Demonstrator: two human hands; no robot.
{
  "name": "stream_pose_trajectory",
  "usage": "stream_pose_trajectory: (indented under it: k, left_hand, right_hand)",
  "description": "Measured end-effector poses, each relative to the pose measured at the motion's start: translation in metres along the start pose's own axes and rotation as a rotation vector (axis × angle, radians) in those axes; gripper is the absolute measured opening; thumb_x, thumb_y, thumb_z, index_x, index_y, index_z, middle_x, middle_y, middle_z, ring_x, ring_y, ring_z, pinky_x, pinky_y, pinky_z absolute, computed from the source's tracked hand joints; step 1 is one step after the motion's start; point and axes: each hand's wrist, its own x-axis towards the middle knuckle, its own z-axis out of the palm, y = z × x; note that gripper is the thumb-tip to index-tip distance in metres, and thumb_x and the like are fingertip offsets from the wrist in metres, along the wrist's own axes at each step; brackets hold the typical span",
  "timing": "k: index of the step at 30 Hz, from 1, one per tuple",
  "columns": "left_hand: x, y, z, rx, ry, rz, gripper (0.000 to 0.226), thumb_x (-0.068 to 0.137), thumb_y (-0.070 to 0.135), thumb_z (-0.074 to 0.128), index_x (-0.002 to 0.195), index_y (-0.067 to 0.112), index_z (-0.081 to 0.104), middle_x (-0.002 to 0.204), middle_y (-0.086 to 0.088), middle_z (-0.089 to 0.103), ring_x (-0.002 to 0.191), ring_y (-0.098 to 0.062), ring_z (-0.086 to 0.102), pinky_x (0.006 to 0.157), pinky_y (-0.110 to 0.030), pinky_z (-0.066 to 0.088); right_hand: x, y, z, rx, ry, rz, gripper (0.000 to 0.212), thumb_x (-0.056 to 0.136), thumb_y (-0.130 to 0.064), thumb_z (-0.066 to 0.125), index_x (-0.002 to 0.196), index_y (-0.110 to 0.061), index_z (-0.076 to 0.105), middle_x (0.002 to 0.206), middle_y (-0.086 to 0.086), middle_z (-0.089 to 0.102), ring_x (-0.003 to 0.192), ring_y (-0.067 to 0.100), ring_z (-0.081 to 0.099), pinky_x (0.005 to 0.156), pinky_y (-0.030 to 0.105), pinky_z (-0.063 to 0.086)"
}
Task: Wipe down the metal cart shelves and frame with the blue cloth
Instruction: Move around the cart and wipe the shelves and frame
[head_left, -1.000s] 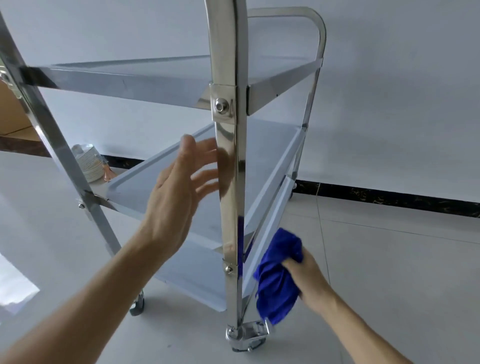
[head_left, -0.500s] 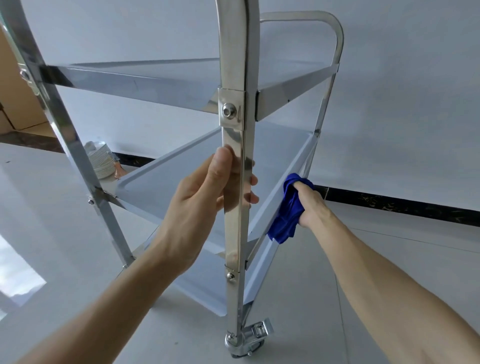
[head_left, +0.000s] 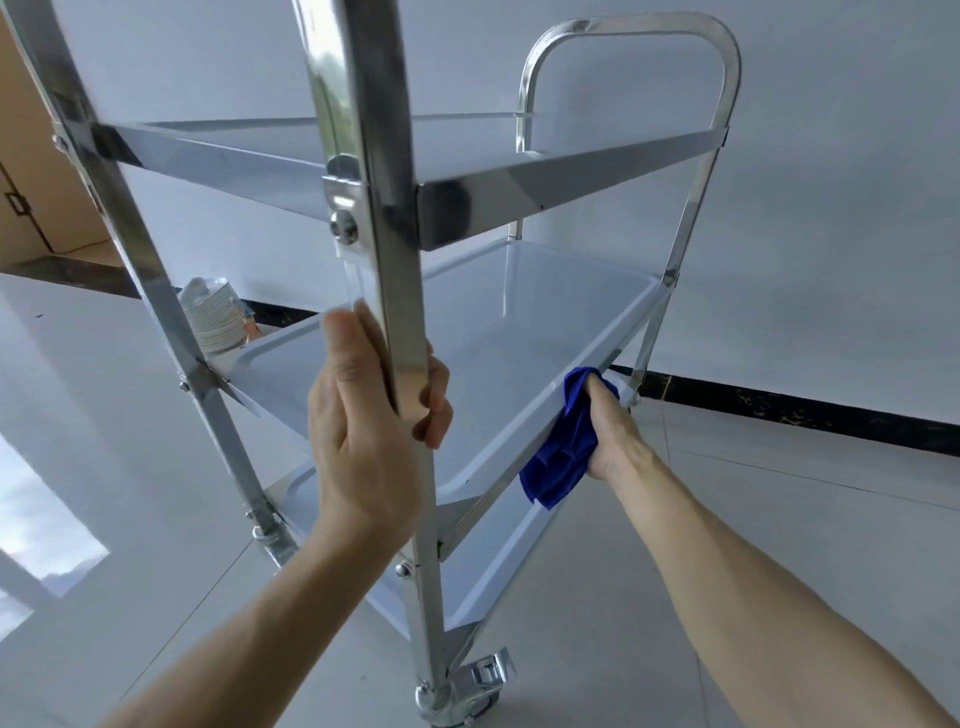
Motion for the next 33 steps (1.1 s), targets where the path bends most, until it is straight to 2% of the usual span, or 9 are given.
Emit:
stream_pose_trajectory:
  k: [5,8,11,17,19,22,27,30,33]
  left_hand:
    - [0.011,-0.003,-0.008,0.069,0.010,0.009,0.058,0.101,0.043,0.019,0.064,0.022,0.058,0.055,0.004,0.049,0.046,-0.019,0.041,0.042,-0.026,0.032]
    - [0.022,-0.005,-0.018,0.108,0.023,0.021,0.058,0.101,0.045,0.019,0.068,0.018,0.058,0.055,-0.004,0.048,0.045,-0.022,0.043,0.041,-0.026,0.035]
    - [0.036,-0.007,-0.031,0.133,0.049,0.010,0.063,0.103,0.044,0.016,0.063,0.025,0.060,0.053,0.000,0.048,0.044,-0.020,0.043,0.040,-0.024,0.033]
    - [0.068,-0.013,-0.060,0.143,0.104,-0.154,0.058,0.100,0.053,0.019,0.070,0.018,0.054,0.060,-0.004,0.046,0.050,-0.023,0.040,0.042,-0.026,0.033]
    - [0.077,-0.017,-0.066,0.139,0.124,-0.221,0.056,0.098,0.056,0.020,0.071,0.019,0.052,0.061,-0.002,0.044,0.050,-0.022,0.038,0.043,-0.025,0.032]
    - [0.085,-0.020,-0.066,0.134,0.155,-0.273,0.056,0.098,0.054,0.017,0.065,0.021,0.048,0.054,0.000,0.039,0.047,-0.021,0.033,0.043,-0.022,0.028]
    - [0.097,-0.025,-0.063,0.133,0.182,-0.334,0.054,0.097,0.050,0.017,0.061,0.020,0.045,0.051,0.003,0.038,0.047,-0.020,0.031,0.043,-0.023,0.025]
    - [0.105,-0.027,-0.062,0.178,0.162,-0.331,0.057,0.099,0.049,0.014,0.065,0.017,0.047,0.053,0.001,0.043,0.047,-0.021,0.038,0.045,-0.025,0.034]
    - [0.112,-0.027,-0.063,0.222,0.082,-0.337,0.062,0.100,0.050,0.012,0.071,0.015,0.053,0.056,-0.007,0.047,0.050,-0.023,0.046,0.055,-0.035,0.042]
  right_hand:
    - [-0.002,0.005,-0.003,0.052,0.009,-0.008,0.042,0.078,-0.042,0.072,0.110,-0.015,0.065,0.108,0.011,0.073,0.098,0.032,0.070,0.090,0.053,0.056]
    - [-0.003,0.009,-0.005,0.073,0.005,-0.002,0.043,0.075,-0.041,0.072,0.109,-0.016,0.066,0.112,0.012,0.073,0.101,0.033,0.070,0.091,0.054,0.054]
    - [-0.005,0.016,-0.007,0.092,0.005,0.005,0.042,0.074,-0.039,0.071,0.108,-0.015,0.067,0.109,0.012,0.072,0.098,0.033,0.069,0.092,0.056,0.052]
    - [-0.008,0.021,-0.022,0.147,-0.015,-0.016,0.024,0.083,-0.035,0.067,0.090,-0.012,0.068,0.101,0.016,0.074,0.104,0.039,0.069,0.093,0.060,0.052]
    - [-0.006,0.013,-0.033,0.206,0.033,-0.039,0.024,0.086,-0.034,0.063,0.095,-0.011,0.066,0.106,0.018,0.072,0.101,0.040,0.069,0.082,0.059,0.057]
    - [-0.003,-0.003,-0.060,0.288,0.150,-0.073,0.033,0.091,-0.035,0.061,0.112,-0.009,0.064,0.110,0.018,0.070,0.092,0.037,0.069,0.059,0.047,0.059]
    - [-0.009,-0.005,-0.089,0.241,0.262,-0.107,0.047,0.084,-0.043,0.066,0.119,-0.012,0.064,0.116,0.013,0.070,0.099,0.034,0.068,0.085,0.049,0.056]
    - [-0.018,-0.003,-0.094,0.197,0.282,-0.125,0.040,0.086,-0.041,0.065,0.113,-0.011,0.063,0.112,0.013,0.070,0.100,0.035,0.067,0.091,0.051,0.053]
    - [-0.023,-0.003,-0.106,0.146,0.275,-0.108,0.036,0.091,-0.038,0.064,0.113,-0.010,0.062,0.110,0.016,0.069,0.100,0.038,0.066,0.093,0.053,0.052]
